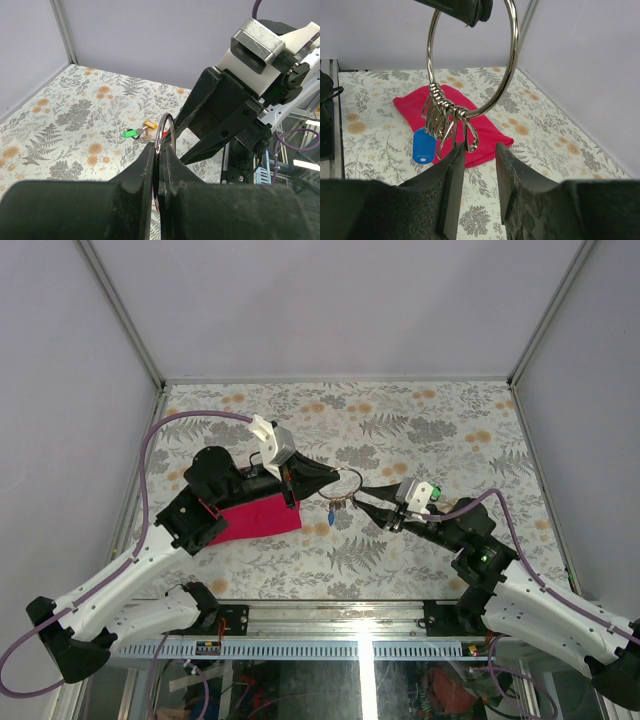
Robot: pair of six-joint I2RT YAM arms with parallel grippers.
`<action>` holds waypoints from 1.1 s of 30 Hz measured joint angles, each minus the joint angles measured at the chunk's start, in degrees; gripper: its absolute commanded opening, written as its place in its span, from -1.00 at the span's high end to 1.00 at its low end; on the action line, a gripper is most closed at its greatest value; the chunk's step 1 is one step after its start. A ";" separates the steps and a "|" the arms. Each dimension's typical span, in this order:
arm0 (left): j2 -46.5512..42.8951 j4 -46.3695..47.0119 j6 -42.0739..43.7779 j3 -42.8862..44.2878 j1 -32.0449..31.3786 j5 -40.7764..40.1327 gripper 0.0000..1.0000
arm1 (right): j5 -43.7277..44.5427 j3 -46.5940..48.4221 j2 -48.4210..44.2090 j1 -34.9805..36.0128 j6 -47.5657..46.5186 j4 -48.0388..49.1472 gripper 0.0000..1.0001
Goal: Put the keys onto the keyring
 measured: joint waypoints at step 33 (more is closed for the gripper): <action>0.11 0.02 -0.22 0.00 0.00 0.04 1.00 | 1.51 0.00 0.83 0.00 1.66 4.44 0.24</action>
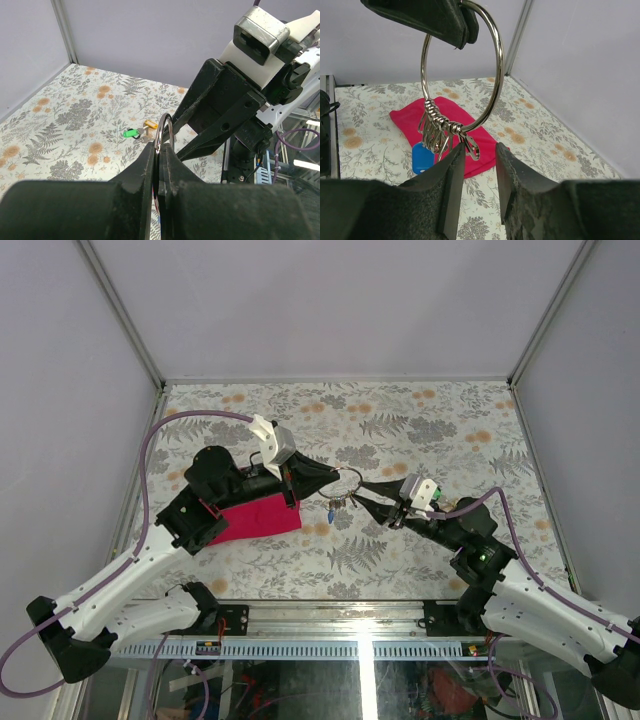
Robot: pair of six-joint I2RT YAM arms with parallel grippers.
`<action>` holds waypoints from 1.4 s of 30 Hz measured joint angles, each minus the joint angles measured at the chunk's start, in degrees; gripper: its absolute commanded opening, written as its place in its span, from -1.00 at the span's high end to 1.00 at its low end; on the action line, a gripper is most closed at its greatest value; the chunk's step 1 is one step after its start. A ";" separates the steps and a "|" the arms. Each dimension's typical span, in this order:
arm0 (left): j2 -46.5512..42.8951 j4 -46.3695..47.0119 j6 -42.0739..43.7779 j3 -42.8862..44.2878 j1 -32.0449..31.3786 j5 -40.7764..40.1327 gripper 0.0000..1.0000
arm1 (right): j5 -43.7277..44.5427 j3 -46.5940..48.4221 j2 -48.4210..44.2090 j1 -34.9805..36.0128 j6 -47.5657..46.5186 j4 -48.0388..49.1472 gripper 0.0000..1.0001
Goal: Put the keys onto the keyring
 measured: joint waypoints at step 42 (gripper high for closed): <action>0.61 1.42 -1.79 0.00 0.00 -0.04 1.00 | 1.62 -0.66 -0.33 0.00 -2.67 4.15 0.20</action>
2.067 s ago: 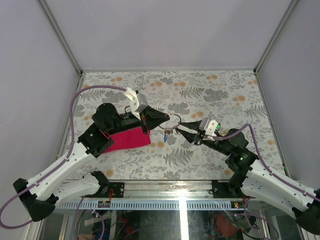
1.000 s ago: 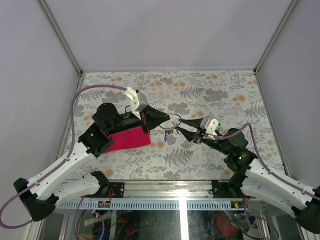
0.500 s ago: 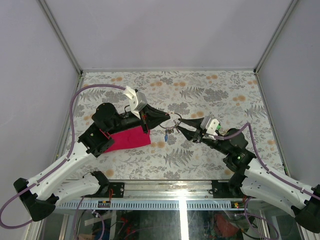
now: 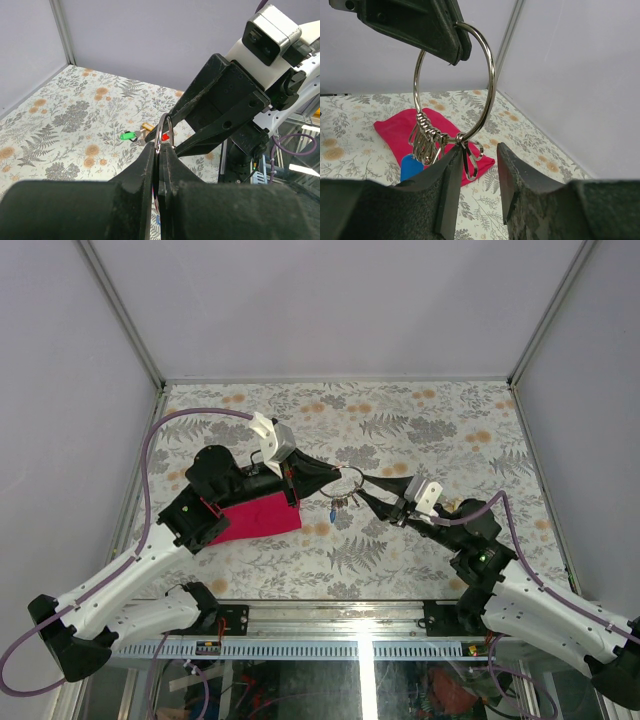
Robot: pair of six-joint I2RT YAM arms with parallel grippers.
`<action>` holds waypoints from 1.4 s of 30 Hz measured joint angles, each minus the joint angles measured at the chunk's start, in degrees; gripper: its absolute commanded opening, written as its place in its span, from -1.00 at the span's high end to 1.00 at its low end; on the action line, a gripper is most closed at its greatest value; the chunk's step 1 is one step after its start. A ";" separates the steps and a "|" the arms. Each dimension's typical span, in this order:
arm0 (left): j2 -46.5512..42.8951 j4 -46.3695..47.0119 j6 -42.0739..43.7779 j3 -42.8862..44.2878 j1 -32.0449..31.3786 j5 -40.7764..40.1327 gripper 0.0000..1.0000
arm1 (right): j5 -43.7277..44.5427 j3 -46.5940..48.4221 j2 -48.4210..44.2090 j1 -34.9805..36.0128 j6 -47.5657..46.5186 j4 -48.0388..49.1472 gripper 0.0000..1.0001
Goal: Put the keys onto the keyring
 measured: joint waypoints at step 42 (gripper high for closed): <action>0.04 -0.11 0.04 0.00 0.00 0.02 1.00 | -0.37 0.00 -1.49 0.00 -1.92 -6.82 0.17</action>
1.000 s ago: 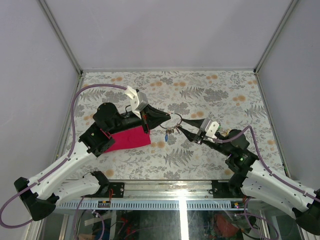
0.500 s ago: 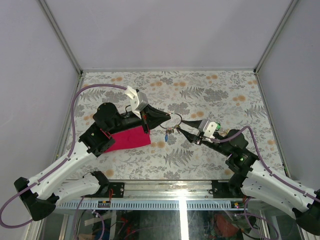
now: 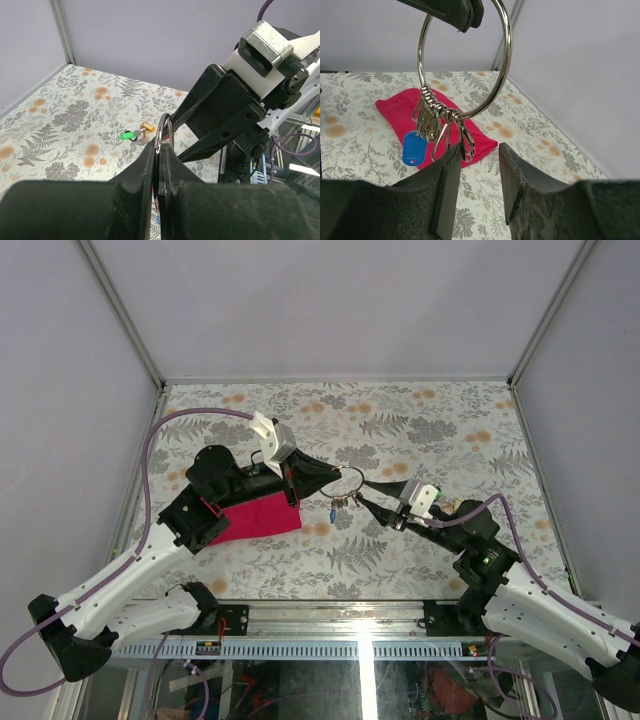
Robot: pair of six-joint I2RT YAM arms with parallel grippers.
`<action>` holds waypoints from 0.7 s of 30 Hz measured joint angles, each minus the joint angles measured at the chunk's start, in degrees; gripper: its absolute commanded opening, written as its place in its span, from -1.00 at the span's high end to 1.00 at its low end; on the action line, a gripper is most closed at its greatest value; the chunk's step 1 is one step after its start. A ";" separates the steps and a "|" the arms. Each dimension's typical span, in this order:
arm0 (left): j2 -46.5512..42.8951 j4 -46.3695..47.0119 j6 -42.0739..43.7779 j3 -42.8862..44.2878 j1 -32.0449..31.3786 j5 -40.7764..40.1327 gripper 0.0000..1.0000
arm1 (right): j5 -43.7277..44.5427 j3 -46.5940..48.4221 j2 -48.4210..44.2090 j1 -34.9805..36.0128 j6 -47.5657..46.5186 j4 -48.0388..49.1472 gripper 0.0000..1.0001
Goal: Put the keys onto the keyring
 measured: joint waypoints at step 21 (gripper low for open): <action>0.00 -0.02 0.00 0.00 0.00 0.00 1.00 | -1.33 0.00 -1.36 0.00 0.09 0.02 0.18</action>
